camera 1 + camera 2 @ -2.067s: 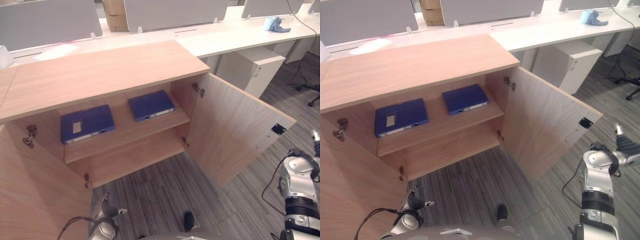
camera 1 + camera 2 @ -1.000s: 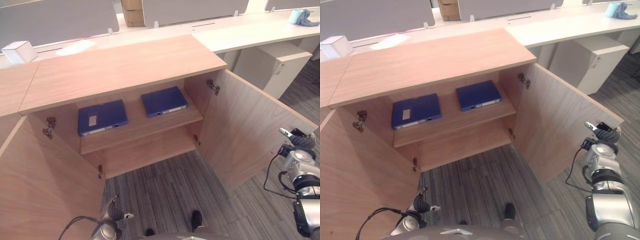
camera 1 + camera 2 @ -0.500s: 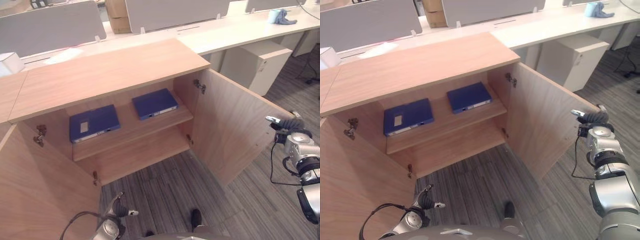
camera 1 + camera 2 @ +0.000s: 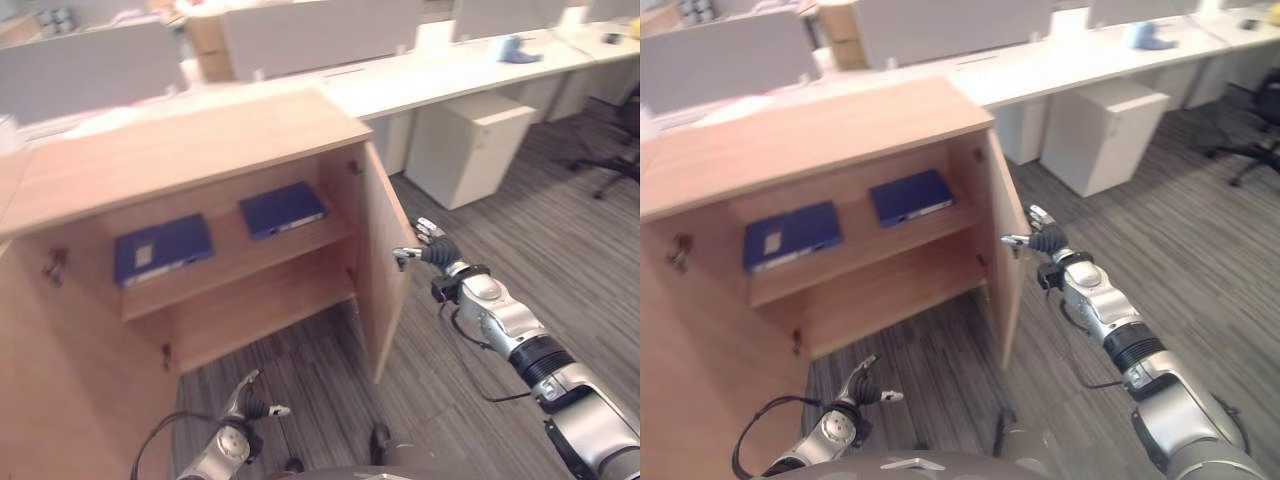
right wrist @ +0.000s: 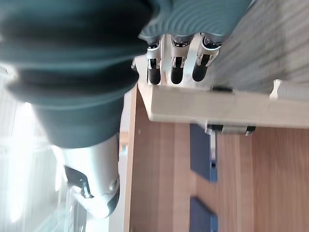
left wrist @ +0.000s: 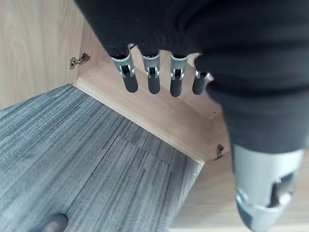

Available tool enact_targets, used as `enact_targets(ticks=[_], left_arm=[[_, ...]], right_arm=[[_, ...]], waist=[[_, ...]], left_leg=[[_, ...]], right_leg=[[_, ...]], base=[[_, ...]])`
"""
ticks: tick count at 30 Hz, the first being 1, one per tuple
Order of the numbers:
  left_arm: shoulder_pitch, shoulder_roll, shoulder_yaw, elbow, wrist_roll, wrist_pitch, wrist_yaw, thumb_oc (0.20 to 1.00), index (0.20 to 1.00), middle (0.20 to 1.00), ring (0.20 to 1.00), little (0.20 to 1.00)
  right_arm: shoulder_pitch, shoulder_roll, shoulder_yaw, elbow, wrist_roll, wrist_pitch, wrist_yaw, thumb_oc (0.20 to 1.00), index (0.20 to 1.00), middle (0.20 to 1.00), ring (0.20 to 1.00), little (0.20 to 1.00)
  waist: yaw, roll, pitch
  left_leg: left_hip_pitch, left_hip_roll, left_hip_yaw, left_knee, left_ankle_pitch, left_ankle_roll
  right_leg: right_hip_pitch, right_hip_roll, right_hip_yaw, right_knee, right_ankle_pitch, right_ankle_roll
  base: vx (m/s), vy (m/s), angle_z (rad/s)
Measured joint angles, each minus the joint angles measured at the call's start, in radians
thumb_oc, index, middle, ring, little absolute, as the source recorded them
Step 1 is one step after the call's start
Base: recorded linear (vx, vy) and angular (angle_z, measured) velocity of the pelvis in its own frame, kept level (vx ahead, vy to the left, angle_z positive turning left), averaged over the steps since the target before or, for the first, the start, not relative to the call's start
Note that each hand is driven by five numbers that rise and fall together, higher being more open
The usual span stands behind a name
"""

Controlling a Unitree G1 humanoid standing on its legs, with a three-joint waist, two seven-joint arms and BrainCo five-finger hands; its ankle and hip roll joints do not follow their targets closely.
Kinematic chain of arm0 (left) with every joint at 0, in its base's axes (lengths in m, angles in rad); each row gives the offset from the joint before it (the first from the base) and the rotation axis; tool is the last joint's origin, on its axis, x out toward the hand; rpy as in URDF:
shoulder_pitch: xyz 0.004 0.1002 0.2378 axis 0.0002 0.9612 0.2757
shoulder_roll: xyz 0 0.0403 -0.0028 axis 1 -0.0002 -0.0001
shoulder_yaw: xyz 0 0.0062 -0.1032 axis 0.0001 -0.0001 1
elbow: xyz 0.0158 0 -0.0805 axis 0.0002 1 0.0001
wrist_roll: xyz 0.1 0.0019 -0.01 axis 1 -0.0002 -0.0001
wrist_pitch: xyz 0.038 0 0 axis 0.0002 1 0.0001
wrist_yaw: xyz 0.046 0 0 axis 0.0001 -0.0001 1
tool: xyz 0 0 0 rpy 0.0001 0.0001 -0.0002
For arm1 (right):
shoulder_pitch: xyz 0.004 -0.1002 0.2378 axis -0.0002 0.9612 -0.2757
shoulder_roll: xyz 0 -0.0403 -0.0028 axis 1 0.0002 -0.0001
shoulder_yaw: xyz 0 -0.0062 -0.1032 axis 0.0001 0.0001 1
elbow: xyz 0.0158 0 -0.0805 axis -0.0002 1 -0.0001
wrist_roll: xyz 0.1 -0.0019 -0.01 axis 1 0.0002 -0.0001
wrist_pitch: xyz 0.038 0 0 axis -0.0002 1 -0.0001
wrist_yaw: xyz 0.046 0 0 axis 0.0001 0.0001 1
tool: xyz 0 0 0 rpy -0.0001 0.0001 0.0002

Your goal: Put the empty folder in the office cabinet

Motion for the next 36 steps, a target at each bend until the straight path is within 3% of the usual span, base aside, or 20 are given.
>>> enact_targets(ticks=[1,2,3,5,7,9,15,22,24,27,30,32,34,36], left_arm=[[-0.024,0.017,0.002,0.025,0.001,0.0,0.002,1.0,1.0,1.0,1.0,1.0],[-0.013,-0.001,0.001,0.044,0.0,0.019,-0.002,1.0,1.0,1.0,1.0,1.0],[-0.006,0.002,0.0,0.035,0.0,0.019,-0.002,1.0,1.0,1.0,1.0,1.0],[-0.008,0.021,0.009,0.015,0.001,0.021,-0.001,1.0,1.0,1.0,1.0,1.0],[0.005,0.022,0.007,0.006,0.001,0.022,-0.002,1.0,1.0,1.0,1.0,1.0],[0.008,0.021,0.009,0.003,0.001,0.025,-0.002,1.0,1.0,1.0,1.0,1.0],[0.008,0.02,0.021,-0.005,0.002,0.025,-0.001,1.0,1.0,1.0,1.0,1.0],[0.007,0.016,0.085,0.005,0.001,0.028,0.01,1.0,1.0,1.0,1.0,1.0],[0.011,0.014,0.094,0.018,0.001,0.029,0.012,1.0,1.0,1.0,1.0,1.0],[0.016,0.008,0.169,0.069,-0.002,0.035,0.033,1.0,1.0,1.0,1.0,1.0],[-0.001,0.021,0.241,0.12,-0.007,0.036,0.05,1.0,1.0,1.0,1.0,1.0],[0.015,0.029,0.28,0.166,-0.037,0.042,0.064,1.0,1.0,1.0,1.0,1.0],[0.009,0.069,0.352,0.196,-0.051,0.047,0.081,1.0,1.0,1.0,1.0,1.0],[-0.017,0.166,0.416,0.218,-0.065,0.05,0.098,1.0,1.0,1.0,1.0,1.0]], right_arm=[[-0.018,0.034,-0.002,0.007,0.0,-0.004,0.017,1.0,1.0,1.0,1.0,1.0],[-0.022,0.047,0.035,0.002,-0.001,-0.001,0.04,1.0,1.0,1.0,1.0,1.0],[-0.017,0.047,0.073,-0.018,-0.003,0.008,0.061,1.0,1.0,1.0,1.0,1.0],[0.019,0.082,0.087,-0.041,-0.005,0.012,0.096,1.0,1.0,1.0,1.0,1.0],[0.028,0.108,0.103,-0.04,-0.022,0.025,0.108,1.0,1.0,1.0,1.0,1.0],[0.03,0.126,0.104,-0.023,-0.022,0.025,0.109,1.0,1.0,1.0,1.0,1.0],[0.061,0.139,0.075,0.027,-0.025,0.027,0.094,1.0,1.0,1.0,1.0,1.0],[0.28,0.213,0.001,0.204,-0.068,0.032,0.05,1.0,1.0,1.0,1.0,1.0],[0.304,0.226,-0.034,0.228,-0.075,0.033,0.033,1.0,1.0,1.0,1.0,1.0],[0.348,0.253,-0.108,0.312,-0.101,0.032,0.007,1.0,1.0,1.0,1.0,1.0],[0.385,0.27,-0.178,0.388,-0.112,0.034,-0.012,1.0,1.0,1.0,1.0,1.0],[0.393,0.259,-0.202,0.413,-0.118,0.031,-0.026,1.0,1.0,1.0,1.0,1.0],[0.396,0.261,-0.22,0.492,-0.148,0.037,-0.031,1.0,1.0,1.0,1.0,1.0],[0.396,0.278,-0.284,0.579,-0.178,0.056,-0.04,1.0,1.0,1.0,1.0,1.0]], waist=[[0.028,-0.056,0.01],[0.047,-0.029,0.02],[0.051,-0.004,0.023],[0.062,-0.03,0.038],[0.07,-0.038,0.054],[0.068,-0.032,0.068],[0.062,-0.038,0.081],[0.045,-0.059,0.083],[0.046,-0.06,0.086],[0.042,-0.053,0.084],[0.031,-0.088,0.066],[0.038,-0.067,0.08],[0.036,-0.048,0.084],[0.035,-0.077,0.071]], left_leg=[[-0.018,-0.032,0.031,0.063,0.006,-0.006],[0.015,-0.03,0.055,0.101,-0.001,-0.001],[0.073,-0.039,0.058,0.037,0.008,0.001],[0.101,-0.043,0.056,-0.052,0.05,-0.024],[0.093,-0.045,0.065,-0.062,0.052,-0.027],[0.088,-0.045,0.069,-0.078,0.051,-0.024],[0.081,-0.053,0.077,-0.067,0.052,-0.023],[0.065,-0.047,0.069,-0.071,0.053,-0.024],[0.053,-0.052,0.068,-0.032,0.044,-0.007],[0.069,-0.04,0.066,-0.062,0.045,-0.006],[0.072,-0.057,0.068,-0.058,0.049,-0.009],[0.06,-0.054,0.068,-0.028,0.048,0.0],[0.063,-0.047,0.07,-0.053,0.046,0.008],[0.078,-0.061,0.061,-0.067,0.05,-0.001]], right_leg=[[0.05,-0.055,-0.037,-0.112,0.059,-0.009],[0.096,-0.015,-0.06,-0.186,0.067,0.002],[0.115,0.006,-0.072,-0.209,0.093,0.004],[0.107,0.001,-0.065,-0.224,0.118,-0.002],[0.103,-0.001,-0.06,-0.247,0.119,0.0],[0.123,-0.002,-0.065,-0.299,0.135,0.026],[0.124,0.0,-0.064,-0.329,0.141,0.039],[0.116,0.009,-0.065,-0.334,0.139,0.043],[0.116,0.008,-0.062,-0.333,0.139,0.043],[0.13,0.013,-0.065,-0.332,0.144,0.045],[0.12,0.003,-0.061,-0.332,0.139,0.043],[0.128,-0.001,-0.063,-0.332,0.141,0.046],[0.118,-0.003,-0.066,-0.298,0.149,0.036],[0.127,-0.016,-0.063,-0.291,0.127,0.037]], base=[[0.0,0.001,0.45],[0.01,0.004,0.63],[0.01,0.003,0.49],[0.01,0.004,0.48],[0.01,0.003,-0.01],[0.01,0.003,-0.18],[0.0,0.003,-0.05],[0.0,0.01,0.04],[-0.01,0.015,-0.08],[-0.01,0.023,-0.14],[0.0,0.009,0.17],[0.0,0.021,-0.32],[0.02,0.016,0.14],[0.02,0.0,0.44]])
